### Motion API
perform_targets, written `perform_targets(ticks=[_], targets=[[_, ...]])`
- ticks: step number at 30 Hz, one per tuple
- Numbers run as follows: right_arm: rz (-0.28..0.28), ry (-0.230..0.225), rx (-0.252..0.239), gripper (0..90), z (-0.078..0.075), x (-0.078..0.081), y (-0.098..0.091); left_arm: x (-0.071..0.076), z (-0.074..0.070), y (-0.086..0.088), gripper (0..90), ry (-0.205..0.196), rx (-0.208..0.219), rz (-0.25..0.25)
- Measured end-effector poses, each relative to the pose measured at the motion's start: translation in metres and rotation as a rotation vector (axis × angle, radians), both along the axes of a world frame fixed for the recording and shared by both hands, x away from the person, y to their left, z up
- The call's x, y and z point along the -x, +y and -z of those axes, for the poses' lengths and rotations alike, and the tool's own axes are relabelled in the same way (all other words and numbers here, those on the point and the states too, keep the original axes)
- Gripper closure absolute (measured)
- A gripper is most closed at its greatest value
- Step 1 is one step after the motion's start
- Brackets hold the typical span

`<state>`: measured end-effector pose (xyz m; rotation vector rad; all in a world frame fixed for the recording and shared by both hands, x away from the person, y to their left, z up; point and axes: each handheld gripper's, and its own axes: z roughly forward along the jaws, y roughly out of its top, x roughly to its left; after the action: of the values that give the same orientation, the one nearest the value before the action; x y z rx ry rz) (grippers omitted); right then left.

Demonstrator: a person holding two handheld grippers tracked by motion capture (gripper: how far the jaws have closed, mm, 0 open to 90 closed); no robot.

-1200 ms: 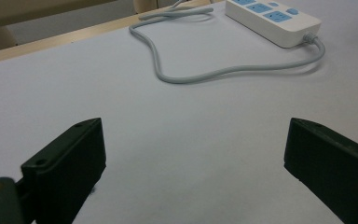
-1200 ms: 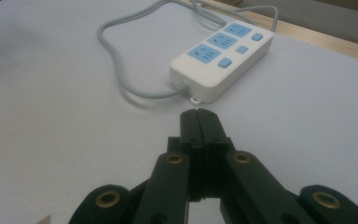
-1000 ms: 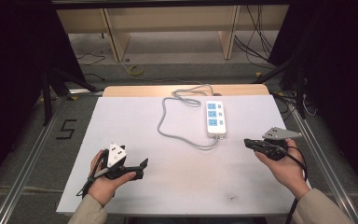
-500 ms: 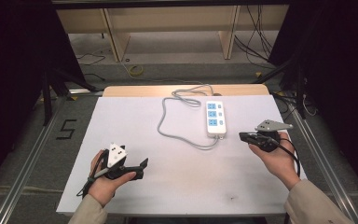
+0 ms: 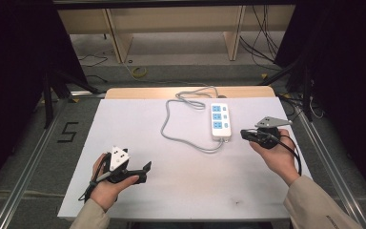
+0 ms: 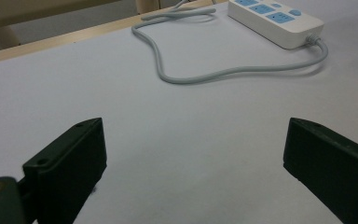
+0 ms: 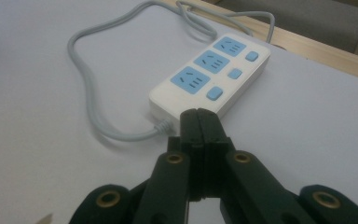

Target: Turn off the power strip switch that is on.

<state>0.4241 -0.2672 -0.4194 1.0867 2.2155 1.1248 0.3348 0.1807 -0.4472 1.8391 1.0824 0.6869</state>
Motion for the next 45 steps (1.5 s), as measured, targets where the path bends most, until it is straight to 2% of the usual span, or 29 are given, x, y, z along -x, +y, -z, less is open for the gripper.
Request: perform_targets(ticks=[31, 45], targets=[[0.009, 0.014, 0.048, 90.0, -0.005, -0.047, 0.025, 0.0, -0.001, -0.001, 5.6, -0.007, -0.009, -0.001], [0.032, 0.042, 0.065, 90.0, 0.0, -0.072, 0.031, 0.001, -0.001, -0.001, 5.6, -0.007, -0.008, -0.004]])
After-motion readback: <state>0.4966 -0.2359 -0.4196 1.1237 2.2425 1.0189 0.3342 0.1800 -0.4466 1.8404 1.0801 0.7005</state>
